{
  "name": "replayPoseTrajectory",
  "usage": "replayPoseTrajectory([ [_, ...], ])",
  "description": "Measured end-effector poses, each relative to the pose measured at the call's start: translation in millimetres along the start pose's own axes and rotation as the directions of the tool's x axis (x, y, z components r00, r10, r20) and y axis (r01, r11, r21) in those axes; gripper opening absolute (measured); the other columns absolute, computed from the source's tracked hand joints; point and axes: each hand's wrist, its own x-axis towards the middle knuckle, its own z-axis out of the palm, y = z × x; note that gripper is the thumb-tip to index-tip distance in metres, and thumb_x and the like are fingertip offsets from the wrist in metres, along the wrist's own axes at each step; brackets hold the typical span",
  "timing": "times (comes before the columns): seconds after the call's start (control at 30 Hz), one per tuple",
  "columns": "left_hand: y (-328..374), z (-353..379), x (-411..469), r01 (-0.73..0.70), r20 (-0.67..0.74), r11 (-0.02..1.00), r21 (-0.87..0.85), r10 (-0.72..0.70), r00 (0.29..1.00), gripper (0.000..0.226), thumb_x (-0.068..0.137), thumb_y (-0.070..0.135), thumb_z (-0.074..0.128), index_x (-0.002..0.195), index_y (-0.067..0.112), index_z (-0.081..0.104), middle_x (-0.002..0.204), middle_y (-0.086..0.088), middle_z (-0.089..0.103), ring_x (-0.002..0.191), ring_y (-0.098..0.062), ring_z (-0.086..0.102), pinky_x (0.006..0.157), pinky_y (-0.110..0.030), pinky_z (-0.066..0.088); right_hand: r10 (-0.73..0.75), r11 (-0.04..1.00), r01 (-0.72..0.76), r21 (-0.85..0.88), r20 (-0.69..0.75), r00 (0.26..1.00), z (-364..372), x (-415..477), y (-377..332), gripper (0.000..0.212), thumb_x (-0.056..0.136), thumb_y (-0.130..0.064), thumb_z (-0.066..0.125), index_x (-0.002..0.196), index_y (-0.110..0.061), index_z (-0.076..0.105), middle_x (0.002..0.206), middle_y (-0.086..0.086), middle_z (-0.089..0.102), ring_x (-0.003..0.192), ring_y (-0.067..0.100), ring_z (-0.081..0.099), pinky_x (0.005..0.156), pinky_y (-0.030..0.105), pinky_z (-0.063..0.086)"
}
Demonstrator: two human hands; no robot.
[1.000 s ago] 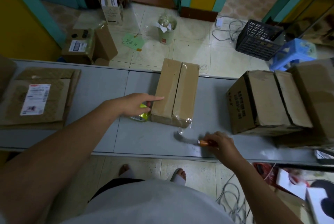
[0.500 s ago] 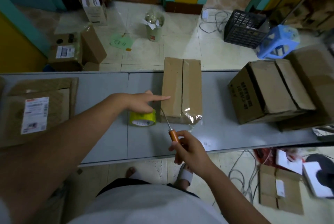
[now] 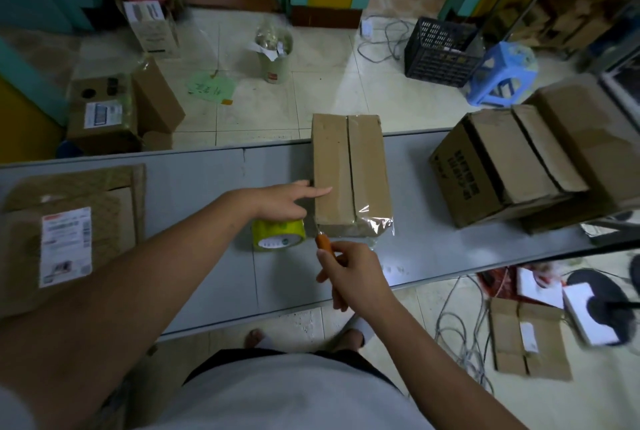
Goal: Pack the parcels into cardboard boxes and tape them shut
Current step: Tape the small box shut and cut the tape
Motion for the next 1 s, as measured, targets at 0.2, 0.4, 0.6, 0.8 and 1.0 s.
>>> replayPoseTrajectory([
  [0.2,4,-2,-5,0.015,0.006,1.000,0.019,-0.015,1.000,0.087,0.100,0.006,0.049,0.158,0.063,0.018,0.176,0.000,0.004,0.161,-0.023,0.013,0.126,-0.035,0.021,0.119,0.964,-0.089,-0.250,0.107,0.987,1,29,-5,0.045,0.108,-0.030,0.051,0.093,0.009,0.068,0.059,0.001,0.072,0.032,0.017,0.052,0.040,0.026,0.048],
  [0.4,4,-6,-16,-0.014,0.006,0.990,0.141,0.013,1.000,0.098,0.096,0.003,0.050,0.153,0.072,0.009,0.176,0.012,0.002,0.140,-0.017,0.050,0.098,-0.039,0.058,-0.012,0.681,0.004,-0.732,-0.006,1.000,1,37,60,0.027,0.098,-0.050,0.060,0.101,-0.023,0.065,0.086,-0.002,0.070,0.074,0.018,0.069,0.066,0.031,0.056],
  [0.6,-6,-1,-25,-0.035,-0.040,0.959,0.282,0.048,0.998,0.105,0.092,0.005,0.053,0.151,0.074,0.000,0.175,0.017,0.004,0.070,-0.008,0.063,0.058,-0.029,0.048,-0.215,0.633,0.097,-0.768,-0.055,0.975,-17,51,121,0.028,0.095,-0.058,0.062,0.106,-0.034,0.070,0.094,-0.009,0.052,0.082,0.014,0.058,0.067,0.030,0.052],
  [0.8,-12,6,-28,-0.035,-0.177,0.915,0.403,0.116,0.977,0.108,0.091,0.003,0.053,0.154,0.069,-0.006,0.174,0.016,0.011,0.067,-0.011,0.064,0.053,-0.027,0.046,-0.221,0.811,0.103,-0.576,-0.138,0.965,-59,38,123,0.025,0.088,-0.054,0.076,0.100,-0.032,0.073,0.093,-0.016,0.061,0.082,0.003,0.060,0.070,0.027,0.055],
  [1.0,-2,24,-21,0.114,-0.372,0.899,0.423,0.058,0.926,0.099,0.093,0.009,0.062,0.162,0.052,0.006,0.158,0.012,0.036,0.063,-0.008,0.056,0.050,-0.022,0.036,-0.382,0.889,0.204,-0.410,-0.417,0.825,-131,36,97,0.012,0.097,-0.019,0.071,0.090,-0.029,0.067,0.085,-0.013,0.064,0.078,0.002,0.061,0.066,0.023,0.048],
])
